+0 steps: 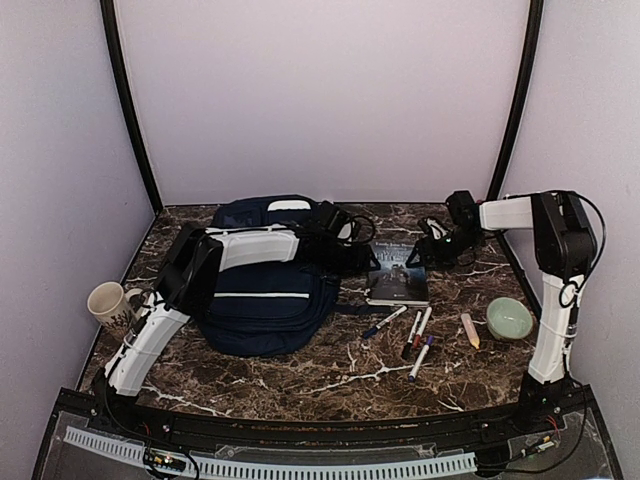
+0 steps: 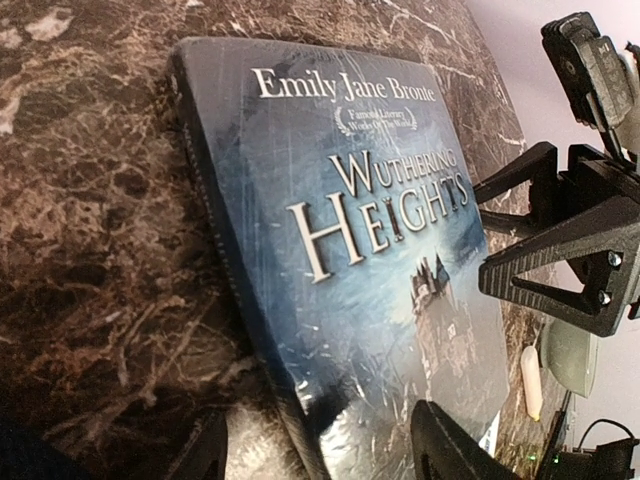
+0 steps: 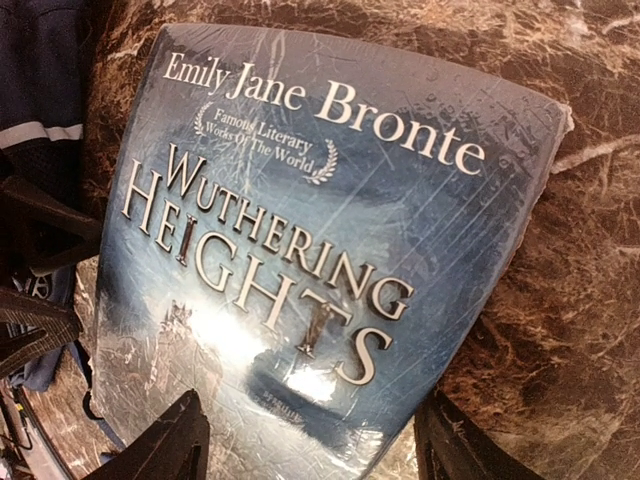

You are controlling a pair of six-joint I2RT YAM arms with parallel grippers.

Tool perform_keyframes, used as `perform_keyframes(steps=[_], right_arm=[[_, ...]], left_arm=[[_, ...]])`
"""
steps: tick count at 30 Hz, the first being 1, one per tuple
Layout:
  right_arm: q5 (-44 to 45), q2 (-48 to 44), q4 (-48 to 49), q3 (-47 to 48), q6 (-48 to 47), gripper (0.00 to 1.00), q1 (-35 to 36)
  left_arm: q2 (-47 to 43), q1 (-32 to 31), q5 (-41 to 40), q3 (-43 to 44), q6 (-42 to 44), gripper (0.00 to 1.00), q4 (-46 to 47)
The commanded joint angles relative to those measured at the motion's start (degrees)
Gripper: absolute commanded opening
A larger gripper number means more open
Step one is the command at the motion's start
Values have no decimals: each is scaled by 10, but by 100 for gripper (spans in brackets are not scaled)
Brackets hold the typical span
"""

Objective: Pack the student bag
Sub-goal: Pick up the book at the center of the board.

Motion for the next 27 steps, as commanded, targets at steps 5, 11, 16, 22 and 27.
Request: perform_keyframes(steps=[5,11,16,22,27], right_arm=[[-110,36,-24,-4,-20,68,34],[-133,41,-24,23,-25,67,70],[-126,39,-22,33,-23,66,79],[-117,38,-18,29,-24,65,80],[-124,44,-18,32,-23,65,79]], left_arm=[[6,-19,69,-8,-53,64,0],[0,-25,62,24,-34,63,-2],[-66,-33,18,-1,-19,62,-2],[-147,-46,-39,-69,-32,61,25],[-185,-57,-43,-117,-53,61,70]])
